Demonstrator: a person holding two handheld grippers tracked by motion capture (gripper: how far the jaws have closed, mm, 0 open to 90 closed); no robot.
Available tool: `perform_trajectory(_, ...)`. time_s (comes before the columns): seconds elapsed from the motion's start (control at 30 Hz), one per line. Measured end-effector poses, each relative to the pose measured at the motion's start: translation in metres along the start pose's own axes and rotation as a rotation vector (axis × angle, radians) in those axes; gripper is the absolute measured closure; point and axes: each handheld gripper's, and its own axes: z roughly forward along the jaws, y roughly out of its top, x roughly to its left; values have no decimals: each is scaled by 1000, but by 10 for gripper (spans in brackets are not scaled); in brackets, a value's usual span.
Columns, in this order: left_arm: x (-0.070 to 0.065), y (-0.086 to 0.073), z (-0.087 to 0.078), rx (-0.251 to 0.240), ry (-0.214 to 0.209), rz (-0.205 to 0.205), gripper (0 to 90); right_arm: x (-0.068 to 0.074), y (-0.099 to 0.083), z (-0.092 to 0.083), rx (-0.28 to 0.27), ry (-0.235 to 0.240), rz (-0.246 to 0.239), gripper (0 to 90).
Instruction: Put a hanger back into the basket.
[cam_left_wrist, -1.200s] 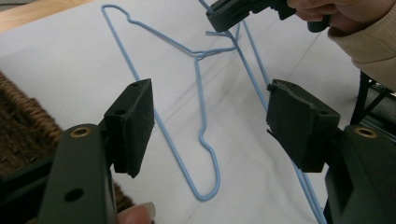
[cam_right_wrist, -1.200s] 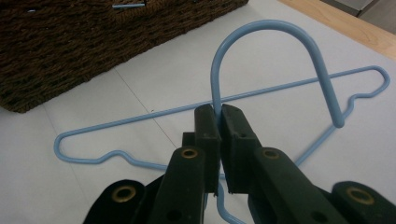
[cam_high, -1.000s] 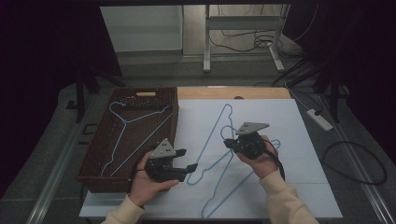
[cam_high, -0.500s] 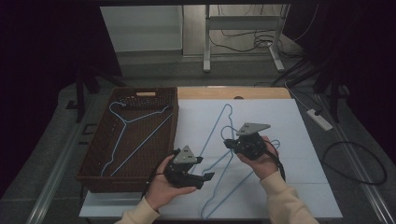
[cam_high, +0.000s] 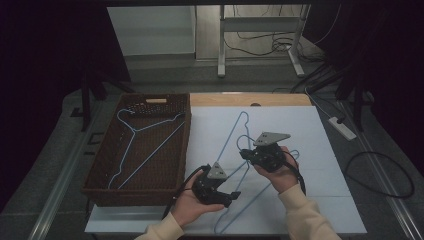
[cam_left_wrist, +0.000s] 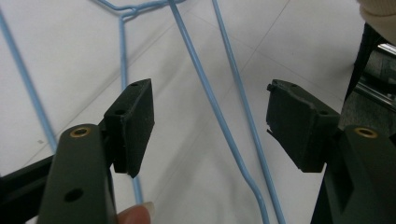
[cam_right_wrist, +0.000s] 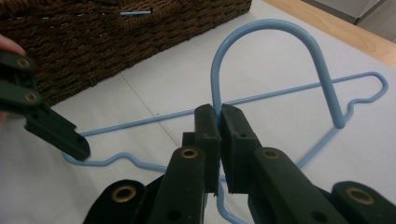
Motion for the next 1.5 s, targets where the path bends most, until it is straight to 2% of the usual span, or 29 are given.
perform_trajectory(0.13, 0, 2, 8, 15, -11, -9, 332, 1, 0, -1, 1, -2, 3, 864)
perform_trajectory(0.33, 5, 5, 27, 38, -29, -58, 383, 1, 0, -1, -3, -4, 3, 863)
perform_trajectory(0.47, 7, 5, 32, 45, -48, -81, 501, 1, 0, -2, -4, -4, 1, 863)
perform_trajectory(0.5, 8, 6, 35, 49, -62, -92, 501, 1, 0, -2, -4, -4, 1, 863)
perform_trajectory(0.57, 9, 6, 37, 56, -65, -103, 623, 1, 0, -3, -6, -4, 6, 863)
perform_trajectory(0.6, 10, 6, 37, 50, -78, -119, 742, 1, 0, -4, -9, -5, 4, 863)
perform_trajectory(0.63, 11, 6, 37, 46, -87, -124, 766, 1, 0, -4, -10, -5, 4, 863)
perform_trajectory(0.67, 11, 6, 37, 46, -87, -124, 785, 1, 0, -4, -10, -5, 4, 863)
perform_trajectory(0.77, 12, 7, 37, 36, -107, -166, 804, 1, -1, -7, -18, -4, 7, 862)
perform_trajectory(0.97, 11, 7, 34, 24, -93, -190, 850, 0, -5, -17, -45, -13, 27, 854)
perform_trajectory(1.0, 13, 6, 33, 9, -99, -211, 858, -1, -9, -23, -64, -13, 41, 845)
perform_trajectory(1.17, 11, 7, 29, -9, -82, -216, 861, -1, -17, -35, -95, -28, 53, 730)
perform_trajectory(1.2, 10, 7, 28, -17, -81, -221, 862, 0, -23, -43, -126, -36, 65, 621)
perform_trajectory(1.3, 10, 8, 26, -34, -84, -229, 862, -2, -34, -55, -168, -62, 91, 489)
perform_trajectory(1.37, 10, 8, 25, -44, -87, -232, 862, -3, -37, -58, -180, -66, 95, 468)
perform_trajectory(1.43, 10, 8, 22, -57, -100, -243, 862, -6, -50, -69, -221, -77, 114, 407)
perform_trajectory(1.5, 9, 9, 19, -69, -107, -250, 862, -10, -63, -80, -251, -92, 127, 383)
